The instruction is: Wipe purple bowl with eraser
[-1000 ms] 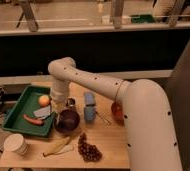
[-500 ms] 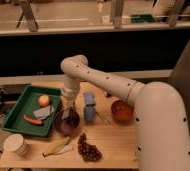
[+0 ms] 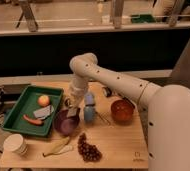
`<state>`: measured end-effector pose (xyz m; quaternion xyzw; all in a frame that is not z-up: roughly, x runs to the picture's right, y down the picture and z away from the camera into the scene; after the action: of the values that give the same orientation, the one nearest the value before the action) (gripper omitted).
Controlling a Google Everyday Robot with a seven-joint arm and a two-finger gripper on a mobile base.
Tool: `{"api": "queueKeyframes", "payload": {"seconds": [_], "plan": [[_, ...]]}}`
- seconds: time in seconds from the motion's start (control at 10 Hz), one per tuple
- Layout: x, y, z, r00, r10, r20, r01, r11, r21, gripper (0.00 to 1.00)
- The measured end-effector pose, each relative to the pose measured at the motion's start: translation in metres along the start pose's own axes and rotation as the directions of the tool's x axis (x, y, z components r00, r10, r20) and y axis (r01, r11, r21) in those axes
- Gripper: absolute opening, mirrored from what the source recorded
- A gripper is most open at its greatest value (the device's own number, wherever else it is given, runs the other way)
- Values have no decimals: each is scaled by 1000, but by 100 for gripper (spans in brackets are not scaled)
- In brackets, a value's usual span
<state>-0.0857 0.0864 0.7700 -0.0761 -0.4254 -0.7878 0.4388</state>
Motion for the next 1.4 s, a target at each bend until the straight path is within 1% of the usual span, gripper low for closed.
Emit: {"api": "queueKeyframes", "payload": {"seconds": [0.1, 0.2, 0.3, 0.5, 0.6, 0.7, 0.9, 1.0, 1.2, 1.3, 1.4], "plan": [[-14, 2, 1, 1000, 13, 17, -13, 1000, -2, 1], [-27, 0, 2, 999, 18, 40, -18, 1000, -2, 1], [-33, -3, 3, 998, 18, 55, -18, 1000, -1, 1], [-48, -14, 7, 995, 1, 98, -1, 1000, 4, 1], [-51, -25, 9, 994, -19, 108, 17, 1000, 20, 1], [-49, -34, 10, 993, -43, 113, 39, 999, 33, 1], [-37, -63, 19, 986, -109, 125, 102, 993, 62, 1], [-29, -79, 28, 979, -151, 140, 141, 987, 80, 1], [-20, -99, 43, 963, -212, 166, 197, 975, 103, 1], [-16, -103, 47, 957, -232, 174, 215, 971, 108, 1], [-10, -105, 50, 954, -244, 175, 228, 967, 111, 1]]}}
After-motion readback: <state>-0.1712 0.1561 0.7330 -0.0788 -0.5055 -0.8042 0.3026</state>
